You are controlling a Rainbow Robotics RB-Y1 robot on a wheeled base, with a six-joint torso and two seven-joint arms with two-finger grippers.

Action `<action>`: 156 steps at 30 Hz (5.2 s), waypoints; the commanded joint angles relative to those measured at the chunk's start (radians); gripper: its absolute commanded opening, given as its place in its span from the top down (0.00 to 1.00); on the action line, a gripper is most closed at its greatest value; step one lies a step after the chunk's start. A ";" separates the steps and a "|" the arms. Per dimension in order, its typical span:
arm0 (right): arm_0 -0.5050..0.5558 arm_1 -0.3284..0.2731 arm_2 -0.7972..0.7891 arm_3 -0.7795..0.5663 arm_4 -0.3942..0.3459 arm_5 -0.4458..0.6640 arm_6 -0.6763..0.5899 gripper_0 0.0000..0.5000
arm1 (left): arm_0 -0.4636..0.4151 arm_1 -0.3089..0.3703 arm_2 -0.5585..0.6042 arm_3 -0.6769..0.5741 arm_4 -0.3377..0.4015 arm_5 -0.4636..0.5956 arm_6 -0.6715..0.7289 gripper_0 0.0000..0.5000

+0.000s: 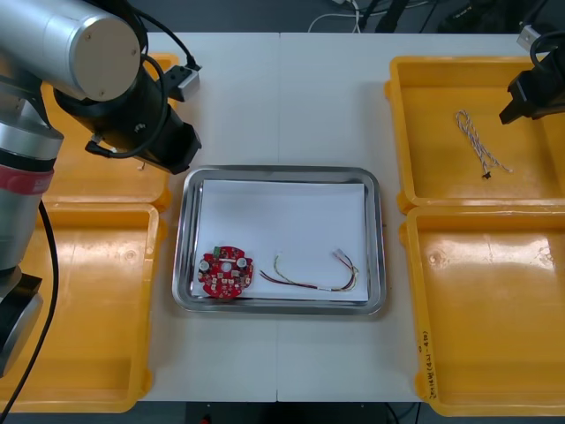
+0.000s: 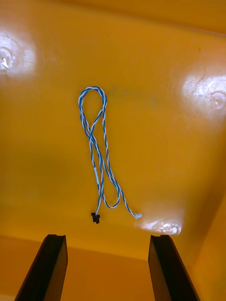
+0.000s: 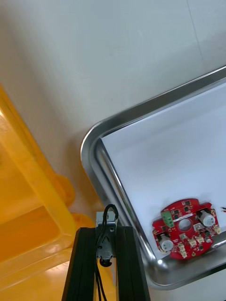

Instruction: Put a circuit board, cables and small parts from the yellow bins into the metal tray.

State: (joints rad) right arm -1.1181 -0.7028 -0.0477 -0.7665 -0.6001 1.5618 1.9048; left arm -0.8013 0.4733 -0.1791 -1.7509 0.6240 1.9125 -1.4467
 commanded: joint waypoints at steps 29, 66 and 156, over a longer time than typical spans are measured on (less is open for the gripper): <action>-0.075 0.054 0.071 0.174 -0.015 -0.319 0.100 0.00 | -0.009 -0.071 -0.261 0.146 -0.014 -0.237 0.207 1.00; -0.189 0.056 0.071 0.444 -0.003 -0.419 0.158 0.00 | 0.044 -0.071 -0.307 0.258 -0.055 -0.360 0.193 1.00; -0.077 0.100 0.060 0.415 -0.009 -0.451 0.324 1.00 | -0.130 0.196 0.270 0.393 -0.067 -0.084 -0.187 0.00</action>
State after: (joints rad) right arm -1.2175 -0.5840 0.0034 -0.2692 -0.6408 1.0612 2.2057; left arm -0.8824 0.6195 0.0573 -1.3805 0.5765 1.8731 -1.5431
